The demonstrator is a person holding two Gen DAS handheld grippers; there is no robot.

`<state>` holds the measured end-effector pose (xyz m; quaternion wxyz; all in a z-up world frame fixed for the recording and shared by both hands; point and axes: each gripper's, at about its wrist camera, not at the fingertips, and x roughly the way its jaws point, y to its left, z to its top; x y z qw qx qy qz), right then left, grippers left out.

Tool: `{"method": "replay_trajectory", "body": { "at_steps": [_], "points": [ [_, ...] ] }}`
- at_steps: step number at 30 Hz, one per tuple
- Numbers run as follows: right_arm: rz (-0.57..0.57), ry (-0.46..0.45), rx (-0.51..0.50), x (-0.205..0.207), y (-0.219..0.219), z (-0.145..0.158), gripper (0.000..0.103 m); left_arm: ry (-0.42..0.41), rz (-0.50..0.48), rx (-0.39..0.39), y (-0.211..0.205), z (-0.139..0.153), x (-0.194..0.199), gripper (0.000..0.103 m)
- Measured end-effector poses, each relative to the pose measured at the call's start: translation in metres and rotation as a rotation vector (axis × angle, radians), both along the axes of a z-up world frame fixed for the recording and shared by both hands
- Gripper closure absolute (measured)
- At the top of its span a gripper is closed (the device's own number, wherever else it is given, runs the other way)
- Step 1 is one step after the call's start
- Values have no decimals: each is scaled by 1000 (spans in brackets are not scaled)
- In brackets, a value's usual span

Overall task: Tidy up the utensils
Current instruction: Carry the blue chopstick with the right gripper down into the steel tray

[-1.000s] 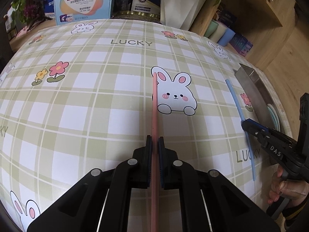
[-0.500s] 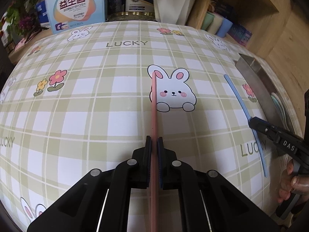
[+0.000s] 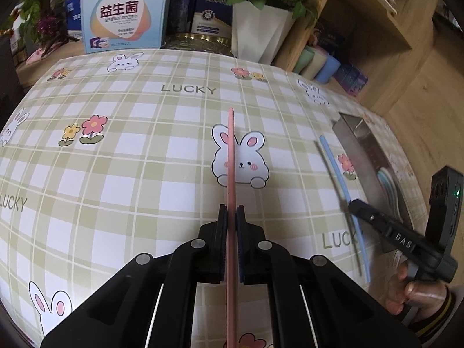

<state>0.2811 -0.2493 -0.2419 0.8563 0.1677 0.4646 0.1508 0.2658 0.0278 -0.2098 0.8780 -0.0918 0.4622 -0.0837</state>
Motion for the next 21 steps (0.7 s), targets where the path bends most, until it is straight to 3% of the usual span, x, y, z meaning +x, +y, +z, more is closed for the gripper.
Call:
{"method": "replay_trajectory", "body": {
  "at_steps": [4,8,11,14,21],
  "points": [
    [-12,-26,27,-2,-6,10,97,-30,24,0,4,12,1,97],
    [-77,-174,28,-1,-37,52,97,-49,32,-13,5,24,2,97],
    [-144,-228,-21,5,-70,72,97,-61,26,-19,2,29,3,97],
    [-167,-217,-95,12,-95,73,97,-58,18,-25,-2,31,3,97],
    [-135,-118,-103,14,-102,42,97,-41,3,-22,-12,28,6,97]
  ]
}}
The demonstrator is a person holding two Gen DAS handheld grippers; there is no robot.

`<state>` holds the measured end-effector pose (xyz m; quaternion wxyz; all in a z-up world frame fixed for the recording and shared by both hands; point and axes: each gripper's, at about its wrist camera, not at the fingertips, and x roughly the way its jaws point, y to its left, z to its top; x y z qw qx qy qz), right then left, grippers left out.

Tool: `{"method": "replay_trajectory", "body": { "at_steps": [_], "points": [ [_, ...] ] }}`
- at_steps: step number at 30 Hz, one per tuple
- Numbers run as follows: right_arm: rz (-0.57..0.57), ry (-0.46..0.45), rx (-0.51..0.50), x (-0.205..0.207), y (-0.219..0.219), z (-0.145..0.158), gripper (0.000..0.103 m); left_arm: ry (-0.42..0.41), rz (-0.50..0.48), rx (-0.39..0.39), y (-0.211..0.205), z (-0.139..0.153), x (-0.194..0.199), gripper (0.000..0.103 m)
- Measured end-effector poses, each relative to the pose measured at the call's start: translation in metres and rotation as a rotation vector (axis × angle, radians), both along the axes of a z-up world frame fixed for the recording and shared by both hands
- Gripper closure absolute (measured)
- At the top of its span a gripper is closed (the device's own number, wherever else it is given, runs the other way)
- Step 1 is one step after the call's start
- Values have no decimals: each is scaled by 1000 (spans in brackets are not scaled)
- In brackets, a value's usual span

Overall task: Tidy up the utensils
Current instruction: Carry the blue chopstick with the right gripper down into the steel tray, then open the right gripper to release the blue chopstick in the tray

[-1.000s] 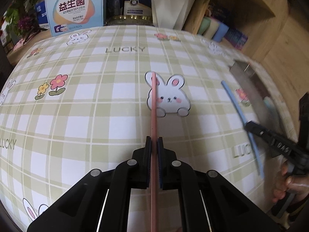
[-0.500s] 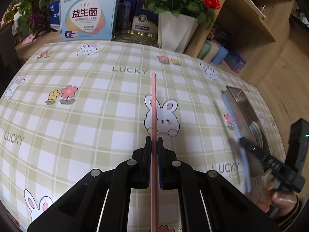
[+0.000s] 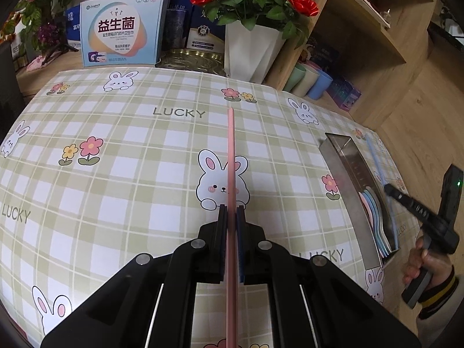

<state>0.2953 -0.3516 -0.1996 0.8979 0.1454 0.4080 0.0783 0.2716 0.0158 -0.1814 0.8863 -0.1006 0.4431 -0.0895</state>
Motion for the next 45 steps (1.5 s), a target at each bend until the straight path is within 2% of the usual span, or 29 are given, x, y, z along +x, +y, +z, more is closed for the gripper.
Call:
{"method": "replay_trajectory", "body": {
  "at_steps": [6,12,25,30,38,41,45],
  "points": [
    [11,46,29,6,6,-18,97,4,-9,14,-3,1,0,97],
    [22,108,29,10,10,-30,97,32,-2,-10,-4,-5,-3,97],
    [30,129,53,5,11,-32,97,38,-32,0,-16,-4,-5,97],
    [12,131,60,5,10,-28,96,37,-35,3,-18,-2,-6,97],
    [-33,58,90,-2,-6,-1,96,45,-43,-7,-21,-1,-7,97],
    [-66,39,66,-6,-15,8,95,55,-52,-15,-25,0,-6,97],
    [-98,78,-6,-8,-20,14,93,59,-84,7,-38,0,-5,97]
  ]
}}
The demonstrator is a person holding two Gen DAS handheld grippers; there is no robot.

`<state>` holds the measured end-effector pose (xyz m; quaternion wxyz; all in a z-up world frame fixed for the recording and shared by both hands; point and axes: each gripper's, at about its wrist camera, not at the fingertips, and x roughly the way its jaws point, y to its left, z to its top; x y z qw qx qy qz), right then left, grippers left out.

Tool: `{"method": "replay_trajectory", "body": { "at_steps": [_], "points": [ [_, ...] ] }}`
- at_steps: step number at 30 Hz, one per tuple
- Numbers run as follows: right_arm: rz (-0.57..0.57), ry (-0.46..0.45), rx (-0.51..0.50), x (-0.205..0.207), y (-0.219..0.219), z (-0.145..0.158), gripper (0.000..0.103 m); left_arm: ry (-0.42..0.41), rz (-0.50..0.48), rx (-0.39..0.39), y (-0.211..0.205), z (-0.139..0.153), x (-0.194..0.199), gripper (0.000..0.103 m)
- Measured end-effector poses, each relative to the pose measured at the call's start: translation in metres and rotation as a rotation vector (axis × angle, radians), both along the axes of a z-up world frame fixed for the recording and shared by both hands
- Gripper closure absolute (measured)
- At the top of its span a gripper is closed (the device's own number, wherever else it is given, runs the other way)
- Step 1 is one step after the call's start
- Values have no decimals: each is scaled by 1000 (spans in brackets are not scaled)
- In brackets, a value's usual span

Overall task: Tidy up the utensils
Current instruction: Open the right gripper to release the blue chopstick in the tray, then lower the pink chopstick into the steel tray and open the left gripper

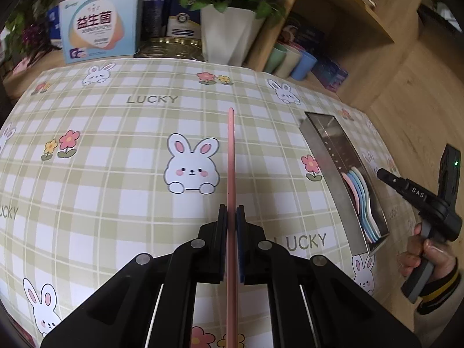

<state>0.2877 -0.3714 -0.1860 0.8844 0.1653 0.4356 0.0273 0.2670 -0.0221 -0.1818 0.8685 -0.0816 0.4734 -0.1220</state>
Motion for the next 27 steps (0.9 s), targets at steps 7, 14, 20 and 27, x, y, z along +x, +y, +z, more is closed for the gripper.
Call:
{"method": "replay_trajectory", "body": {
  "at_steps": [7,14,20,27],
  "points": [
    [-2,-13,-53,-15,-11,8,39,15,-69,20,-36,-1,5,97],
    [-42,-5,-4,-26,-34,-2,26,47,-144,40,-83,-5,8,97],
    [-125,9,-15,-36,-60,-9,18,112,-131,12,-119,-7,23,97],
    [-174,12,11,-44,-84,-14,18,209,-89,-158,-160,-6,45,97]
  ]
}}
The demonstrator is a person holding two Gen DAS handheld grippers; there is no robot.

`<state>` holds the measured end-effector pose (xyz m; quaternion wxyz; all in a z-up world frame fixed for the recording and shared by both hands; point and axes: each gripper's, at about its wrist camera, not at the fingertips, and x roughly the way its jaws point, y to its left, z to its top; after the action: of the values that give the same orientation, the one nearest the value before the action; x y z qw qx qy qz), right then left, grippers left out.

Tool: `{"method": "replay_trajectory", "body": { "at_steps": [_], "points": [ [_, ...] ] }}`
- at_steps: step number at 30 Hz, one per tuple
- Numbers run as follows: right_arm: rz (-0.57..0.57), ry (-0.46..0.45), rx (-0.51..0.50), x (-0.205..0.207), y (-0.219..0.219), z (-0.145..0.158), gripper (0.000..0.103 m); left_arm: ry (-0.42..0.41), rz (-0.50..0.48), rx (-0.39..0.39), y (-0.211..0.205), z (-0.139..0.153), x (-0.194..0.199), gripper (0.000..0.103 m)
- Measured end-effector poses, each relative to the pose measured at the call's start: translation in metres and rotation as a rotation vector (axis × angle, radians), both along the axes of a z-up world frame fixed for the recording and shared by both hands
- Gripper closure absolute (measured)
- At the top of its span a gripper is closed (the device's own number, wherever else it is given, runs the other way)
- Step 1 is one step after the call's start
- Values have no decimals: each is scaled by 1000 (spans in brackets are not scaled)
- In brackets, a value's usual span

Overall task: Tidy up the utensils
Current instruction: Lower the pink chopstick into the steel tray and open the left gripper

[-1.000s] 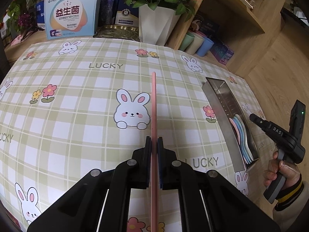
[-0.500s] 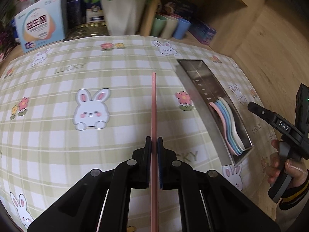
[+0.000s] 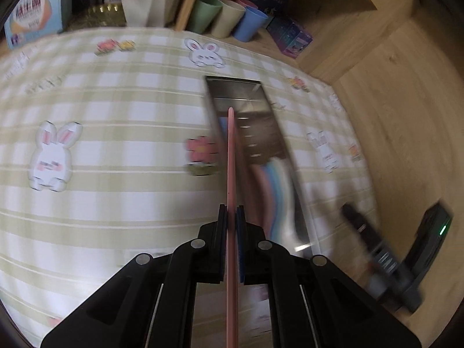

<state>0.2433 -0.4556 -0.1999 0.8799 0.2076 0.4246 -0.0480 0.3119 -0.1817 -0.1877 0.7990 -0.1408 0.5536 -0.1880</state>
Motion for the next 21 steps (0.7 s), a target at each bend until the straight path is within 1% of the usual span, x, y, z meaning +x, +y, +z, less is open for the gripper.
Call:
{"method": "replay_trajectory", "body": {
  "at_steps": [2,4,7,11,16,21],
  "points": [
    [-6,5,3,-1,-3,-2,18,40,31,-40,-11,-5,7,97],
    [-12,7,4,-3,-6,-3,18,63,51,-57,-20,-8,10,97],
    [-15,7,6,-5,-9,-3,18,85,85,-59,-32,-16,14,97],
    [-21,12,6,-8,-15,-4,18,141,148,-72,-32,-29,19,97],
    [-32,21,19,-9,-20,-7,18,153,182,-59,-31,-37,28,97],
    [-39,30,23,-10,-21,-9,18,144,177,-60,-34,-38,33,97]
  ]
}}
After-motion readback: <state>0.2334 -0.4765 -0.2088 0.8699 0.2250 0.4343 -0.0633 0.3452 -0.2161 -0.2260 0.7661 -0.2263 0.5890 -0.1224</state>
